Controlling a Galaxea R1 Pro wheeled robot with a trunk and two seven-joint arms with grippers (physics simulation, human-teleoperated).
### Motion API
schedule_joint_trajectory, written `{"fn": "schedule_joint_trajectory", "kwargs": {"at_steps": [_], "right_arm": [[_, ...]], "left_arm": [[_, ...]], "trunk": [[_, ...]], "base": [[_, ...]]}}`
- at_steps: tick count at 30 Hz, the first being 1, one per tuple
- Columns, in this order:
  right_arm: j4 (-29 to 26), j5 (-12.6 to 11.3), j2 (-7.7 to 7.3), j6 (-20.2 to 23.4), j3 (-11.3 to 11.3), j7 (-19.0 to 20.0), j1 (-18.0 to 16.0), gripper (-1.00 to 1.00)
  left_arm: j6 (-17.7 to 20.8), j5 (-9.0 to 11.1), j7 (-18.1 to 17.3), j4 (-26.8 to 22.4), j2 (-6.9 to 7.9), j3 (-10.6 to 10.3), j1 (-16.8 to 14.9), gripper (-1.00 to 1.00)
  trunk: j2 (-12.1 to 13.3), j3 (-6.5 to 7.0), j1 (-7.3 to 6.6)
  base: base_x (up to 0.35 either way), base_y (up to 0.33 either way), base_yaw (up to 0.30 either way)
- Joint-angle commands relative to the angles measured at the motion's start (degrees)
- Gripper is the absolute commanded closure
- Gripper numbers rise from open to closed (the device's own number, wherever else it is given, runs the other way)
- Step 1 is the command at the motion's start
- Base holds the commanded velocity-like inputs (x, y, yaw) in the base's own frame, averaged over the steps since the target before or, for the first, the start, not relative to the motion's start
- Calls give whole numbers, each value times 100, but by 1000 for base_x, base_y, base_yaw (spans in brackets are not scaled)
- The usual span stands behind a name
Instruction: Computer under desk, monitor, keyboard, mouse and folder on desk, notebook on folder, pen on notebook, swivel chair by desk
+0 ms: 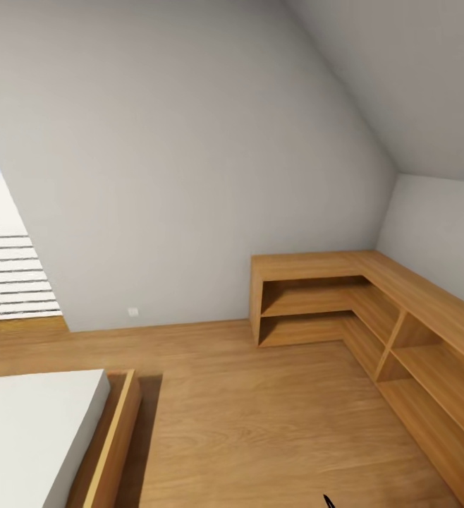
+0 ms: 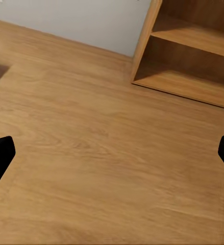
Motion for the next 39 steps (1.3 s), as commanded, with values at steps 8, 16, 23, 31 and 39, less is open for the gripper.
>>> {"fn": "schedule_joint_trajectory", "kwargs": {"at_steps": [8, 16, 23, 31, 39], "right_arm": [[5, -57, -2, -19, 49, -1, -4, -100], [5, -57, -3, -19, 49, -3, -4, -100], [5, -63, 3, -19, 48, -9, -4, -100], [5, -66, 3, -19, 48, -9, -4, -100], [5, -70, 10, -19, 51, -9, -4, -100]], "left_arm": [[-9, -16, 5, -12, -4, 21, 3, -100], [-11, -15, 5, -12, -4, 20, 3, -100], [-12, -14, 5, -12, -4, 19, 3, -100], [-12, -14, 5, -12, -4, 20, 3, -100], [-12, -14, 5, -12, -4, 20, 3, -100]], "trunk": [[-7, -8, 5], [-7, -8, 5], [-7, -8, 5], [-7, -8, 5], [-7, -8, 5]], "base": [[329, 0, 0], [329, 0, 0], [329, 0, 0], [329, 0, 0], [329, 0, 0]]}}
